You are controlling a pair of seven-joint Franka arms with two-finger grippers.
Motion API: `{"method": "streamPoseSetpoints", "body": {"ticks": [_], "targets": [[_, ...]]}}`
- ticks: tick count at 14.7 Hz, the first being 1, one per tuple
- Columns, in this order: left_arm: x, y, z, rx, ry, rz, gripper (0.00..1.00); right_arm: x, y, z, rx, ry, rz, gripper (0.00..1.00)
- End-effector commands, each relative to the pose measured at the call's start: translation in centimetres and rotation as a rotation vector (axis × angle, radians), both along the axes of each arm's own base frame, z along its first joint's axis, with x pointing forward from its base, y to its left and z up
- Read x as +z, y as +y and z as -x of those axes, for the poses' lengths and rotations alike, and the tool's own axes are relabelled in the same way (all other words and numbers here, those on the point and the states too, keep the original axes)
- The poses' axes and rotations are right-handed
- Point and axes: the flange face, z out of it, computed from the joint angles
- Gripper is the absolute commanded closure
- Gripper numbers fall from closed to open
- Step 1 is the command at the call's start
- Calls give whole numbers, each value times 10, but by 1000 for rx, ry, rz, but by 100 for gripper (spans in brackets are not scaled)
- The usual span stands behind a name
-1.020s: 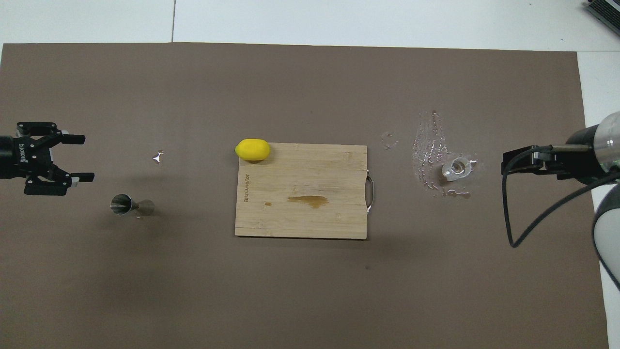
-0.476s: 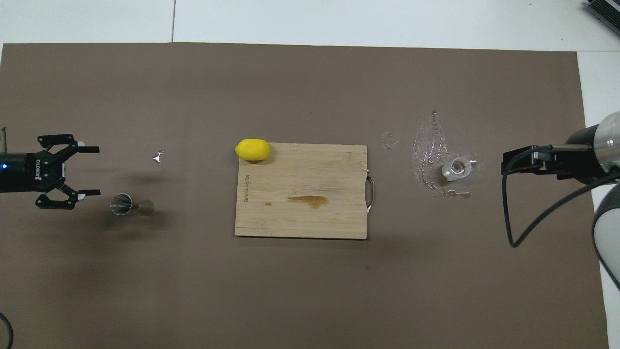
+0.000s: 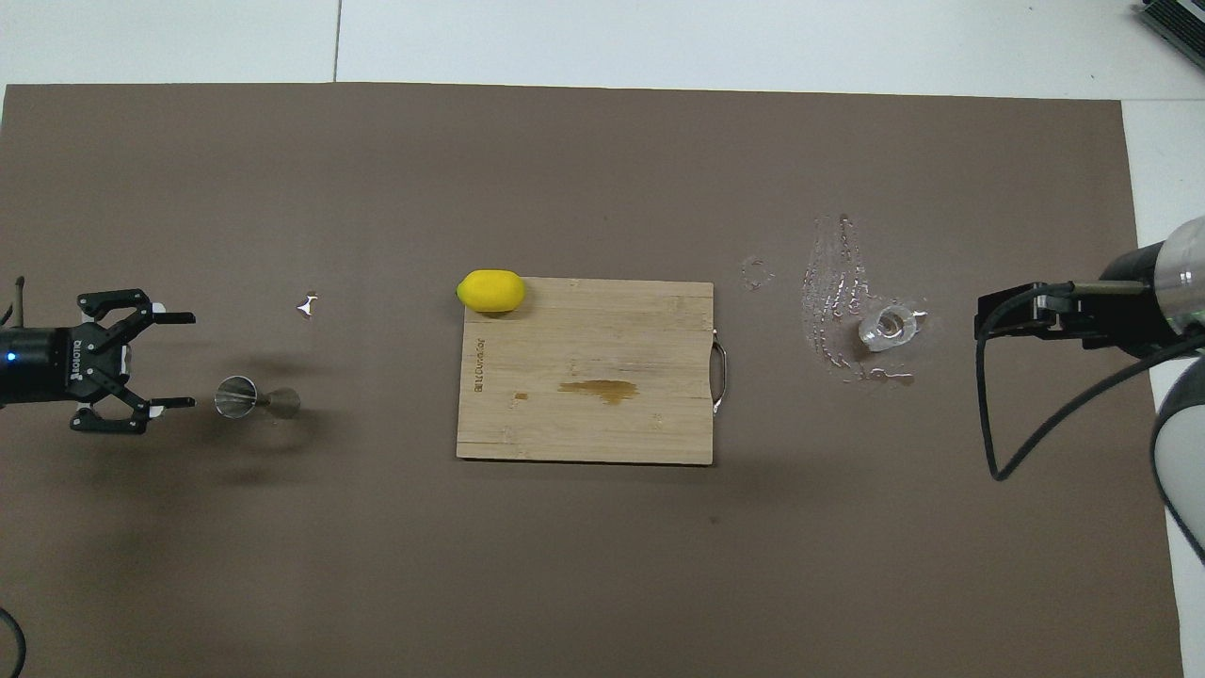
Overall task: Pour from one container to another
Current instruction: 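Move the left gripper toward the metal jigger and open it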
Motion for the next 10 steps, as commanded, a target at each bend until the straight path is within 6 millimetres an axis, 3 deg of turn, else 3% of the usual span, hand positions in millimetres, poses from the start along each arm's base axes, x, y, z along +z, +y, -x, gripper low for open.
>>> {"method": "streamPoseSetpoints", "body": {"ticks": [1, 6, 10], "targets": [[-33, 5, 17, 23, -25, 96, 0, 3, -5, 6, 14, -10, -18, 0], [-55, -6, 35, 36, -11, 133, 0, 3, -5, 6, 14, -10, -18, 0], [-56, -16, 35, 42, -23, 154, 0, 3, -5, 6, 14, -10, -18, 0]]}}
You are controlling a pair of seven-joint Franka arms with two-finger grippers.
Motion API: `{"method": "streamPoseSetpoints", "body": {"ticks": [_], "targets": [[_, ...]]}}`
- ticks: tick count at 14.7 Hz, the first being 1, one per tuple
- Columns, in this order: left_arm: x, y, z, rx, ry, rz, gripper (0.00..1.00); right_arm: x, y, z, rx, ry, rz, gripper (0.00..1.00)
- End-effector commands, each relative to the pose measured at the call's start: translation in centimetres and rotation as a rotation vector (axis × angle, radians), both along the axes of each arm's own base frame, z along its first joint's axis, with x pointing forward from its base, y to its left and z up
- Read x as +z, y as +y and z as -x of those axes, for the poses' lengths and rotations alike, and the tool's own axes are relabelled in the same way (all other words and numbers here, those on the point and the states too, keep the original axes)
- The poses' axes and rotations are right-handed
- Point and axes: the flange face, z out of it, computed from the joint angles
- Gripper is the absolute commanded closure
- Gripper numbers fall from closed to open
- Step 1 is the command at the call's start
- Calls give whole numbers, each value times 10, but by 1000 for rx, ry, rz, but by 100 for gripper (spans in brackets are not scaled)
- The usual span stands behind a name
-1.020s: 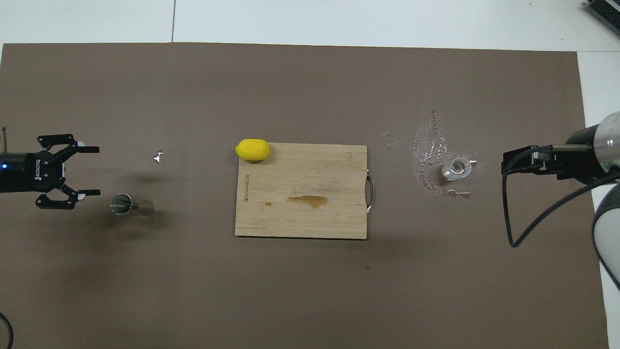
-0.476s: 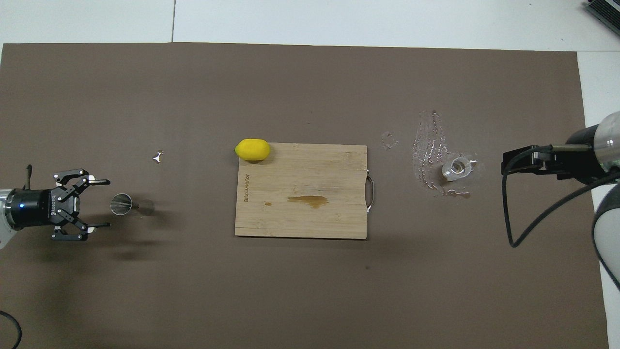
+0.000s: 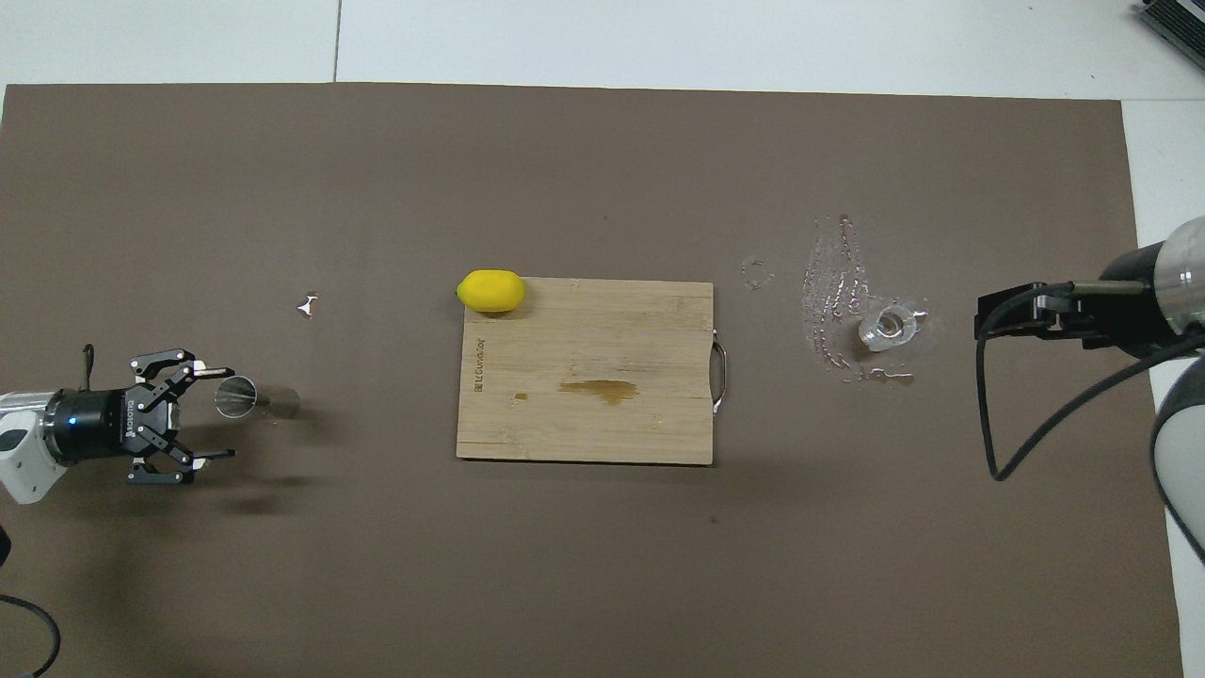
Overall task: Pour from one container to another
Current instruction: 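Move the left gripper toward the metal jigger and open it, then close the left gripper around the metal jigger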
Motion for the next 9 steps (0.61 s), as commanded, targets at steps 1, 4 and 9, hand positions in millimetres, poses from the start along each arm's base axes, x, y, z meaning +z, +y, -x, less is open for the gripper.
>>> {"method": "streamPoseSetpoints", "body": {"ticks": [1, 4, 9], "targets": [[1, -6, 2, 17, -30, 26, 0, 3, -5, 6, 14, -10, -18, 0], [0, -6, 0, 35, -38, 17, 9, 3, -5, 6, 14, -10, -18, 0], [-2, -11, -4, 41, -62, 0, 28, 3, -5, 6, 14, -10, -18, 0]]}}
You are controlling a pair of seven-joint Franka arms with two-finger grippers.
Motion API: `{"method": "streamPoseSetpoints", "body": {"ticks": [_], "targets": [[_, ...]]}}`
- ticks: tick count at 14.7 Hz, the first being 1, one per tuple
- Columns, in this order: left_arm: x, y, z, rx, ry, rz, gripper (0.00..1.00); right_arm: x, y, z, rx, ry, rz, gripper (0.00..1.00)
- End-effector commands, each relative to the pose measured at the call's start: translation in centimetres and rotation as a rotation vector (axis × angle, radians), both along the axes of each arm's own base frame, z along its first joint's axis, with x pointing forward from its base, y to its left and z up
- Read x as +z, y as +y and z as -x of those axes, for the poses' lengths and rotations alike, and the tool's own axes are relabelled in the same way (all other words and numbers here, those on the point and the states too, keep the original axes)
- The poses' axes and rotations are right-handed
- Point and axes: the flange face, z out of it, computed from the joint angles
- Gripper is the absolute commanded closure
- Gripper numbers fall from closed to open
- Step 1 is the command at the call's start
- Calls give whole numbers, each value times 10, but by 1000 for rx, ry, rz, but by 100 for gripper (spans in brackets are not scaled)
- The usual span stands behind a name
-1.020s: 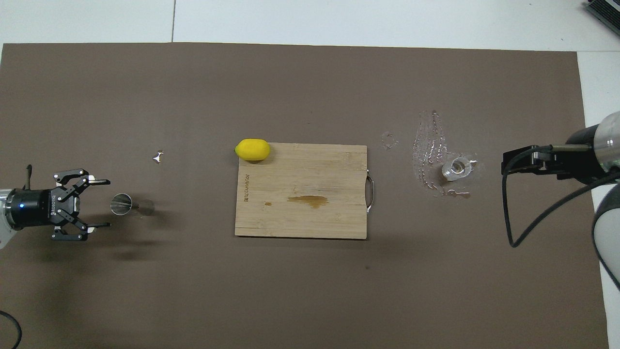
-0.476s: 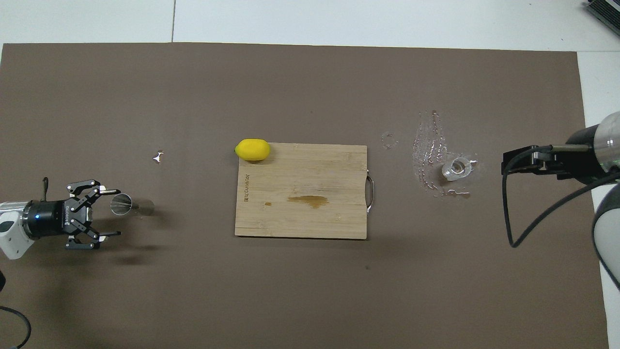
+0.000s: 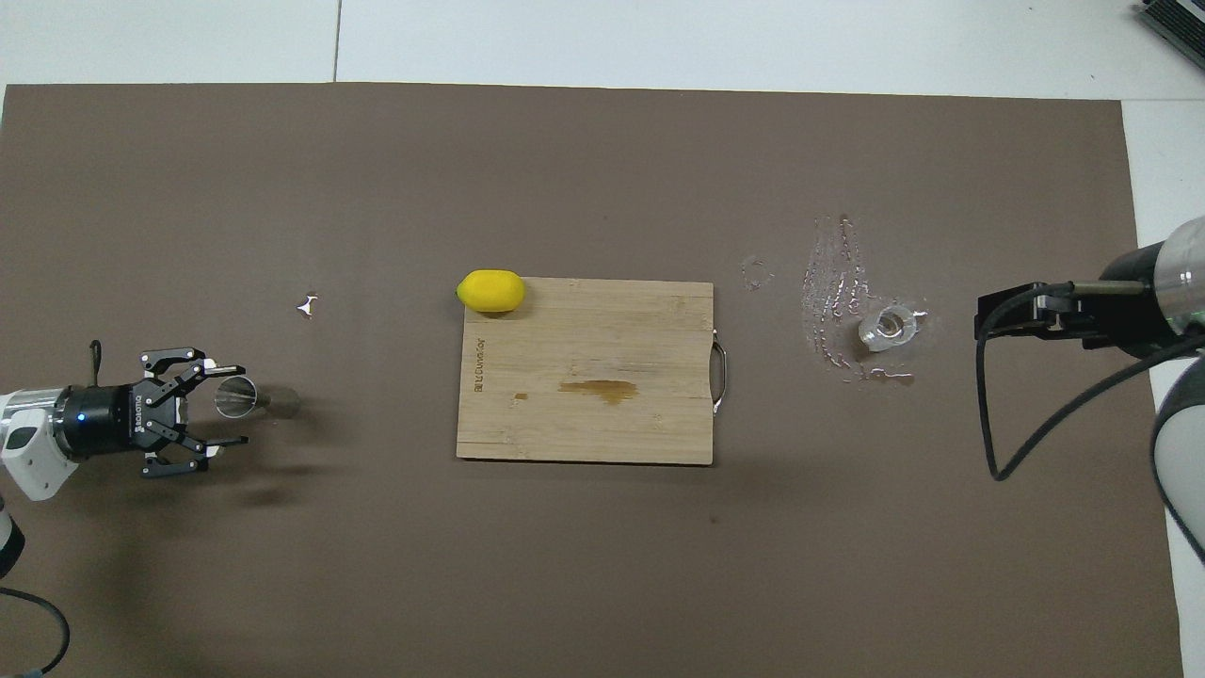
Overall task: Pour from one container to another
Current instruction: 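Close the left gripper around the metal jigger, then carry the jigger with the left gripper onto the cutting board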
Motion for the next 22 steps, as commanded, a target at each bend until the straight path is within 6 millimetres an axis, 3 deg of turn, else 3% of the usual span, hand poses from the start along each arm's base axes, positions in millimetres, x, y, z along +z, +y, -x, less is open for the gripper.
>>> {"method": "streamPoseSetpoints", "body": {"ticks": [1, 3, 5, 9, 15, 20, 22], "targets": [[-2, -4, 1, 31, -33, -3, 29, 3, -5, 6, 14, -10, -18, 0], [-2, -4, 1, 34, -33, -5, 36, 3, -5, 6, 14, -10, -18, 0], [-1, -3, -2, 35, -39, -9, 52, 3, -5, 6, 14, -10, -18, 0], [6, -6, -11, 30, -49, 2, 58, 3, -5, 6, 14, -10, -18, 0], [52, -89, -64, -129, -19, 10, 58, 3, -5, 6, 14, -10, -18, 0], [50, -162, -67, -169, 96, 58, 58, 3, -5, 6, 14, -10, -18, 0], [40, -187, -62, -161, 116, 56, 57, 3, -5, 6, 14, -10, -18, 0]]}}
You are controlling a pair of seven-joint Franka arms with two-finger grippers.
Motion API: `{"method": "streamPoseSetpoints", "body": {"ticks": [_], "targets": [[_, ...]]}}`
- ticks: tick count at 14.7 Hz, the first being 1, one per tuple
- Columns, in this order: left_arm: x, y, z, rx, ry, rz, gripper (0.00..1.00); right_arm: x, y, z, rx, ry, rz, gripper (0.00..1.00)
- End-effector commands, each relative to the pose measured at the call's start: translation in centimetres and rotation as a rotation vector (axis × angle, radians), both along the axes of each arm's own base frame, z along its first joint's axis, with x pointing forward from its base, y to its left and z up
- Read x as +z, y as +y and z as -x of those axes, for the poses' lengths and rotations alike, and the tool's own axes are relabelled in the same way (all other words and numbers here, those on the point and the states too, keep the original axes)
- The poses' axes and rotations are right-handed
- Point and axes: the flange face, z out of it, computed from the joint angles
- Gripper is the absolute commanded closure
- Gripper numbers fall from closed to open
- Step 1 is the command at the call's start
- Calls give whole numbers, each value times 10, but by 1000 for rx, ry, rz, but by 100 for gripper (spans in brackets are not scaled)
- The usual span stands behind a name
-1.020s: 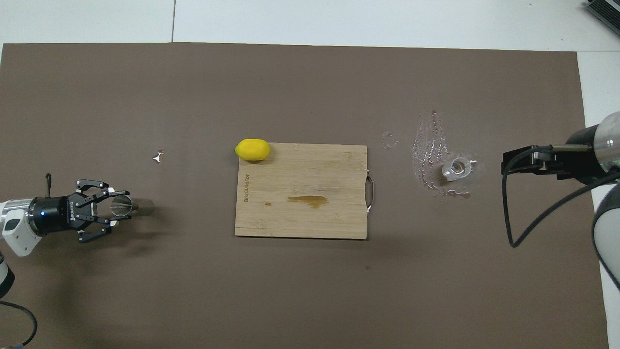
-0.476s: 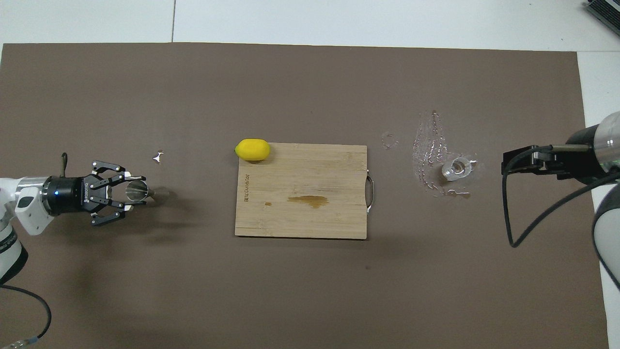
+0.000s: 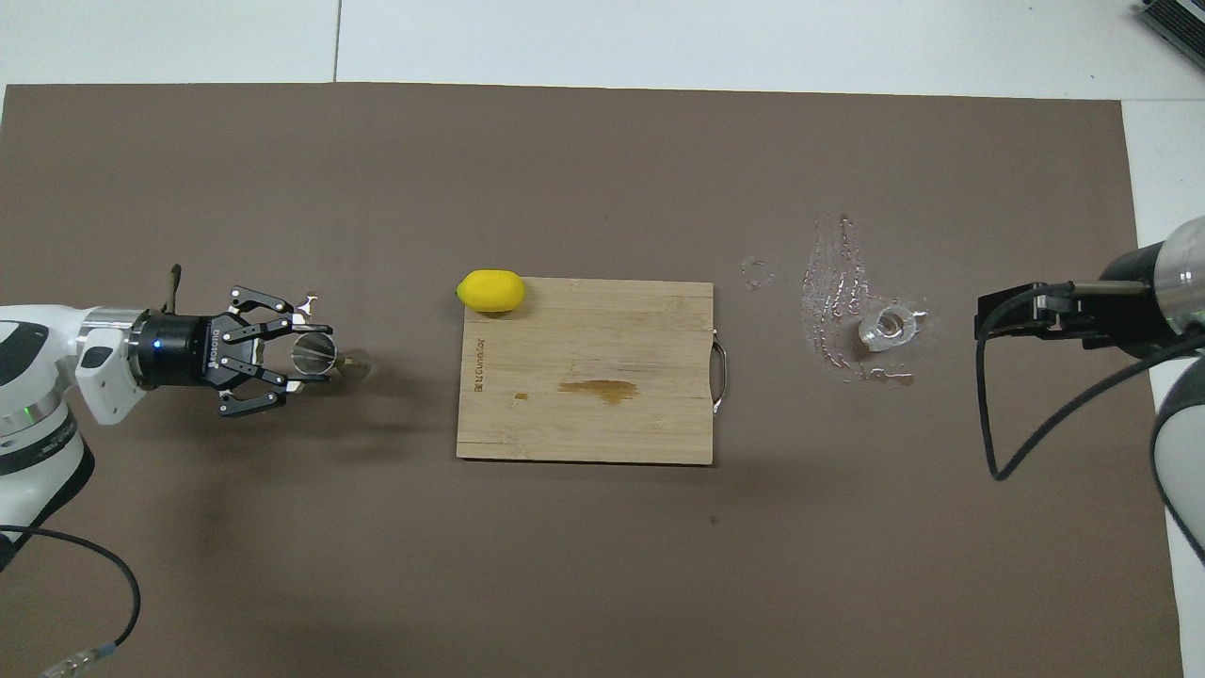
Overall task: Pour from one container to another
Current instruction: 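Carry the jigger with the left gripper onto the cutting board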
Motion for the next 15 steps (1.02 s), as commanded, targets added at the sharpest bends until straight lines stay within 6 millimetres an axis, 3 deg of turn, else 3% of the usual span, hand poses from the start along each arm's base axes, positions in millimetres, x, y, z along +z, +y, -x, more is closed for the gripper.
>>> {"method": "streamPoseSetpoints", "body": {"ticks": [1, 4, 10, 15], "targets": [[-9, -33, 9, 31, 44, 19, 57, 3, -5, 6, 14, -10, -18, 0], [-17, -73, 17, 53, 68, 41, 57, 3, -5, 6, 14, -10, -18, 0], [-23, -178, 25, 146, 98, 67, 58, 3, -5, 6, 14, -10, -18, 0], [-16, -242, 31, 214, 98, 69, 59, 3, -5, 6, 14, -10, -18, 0]]}}
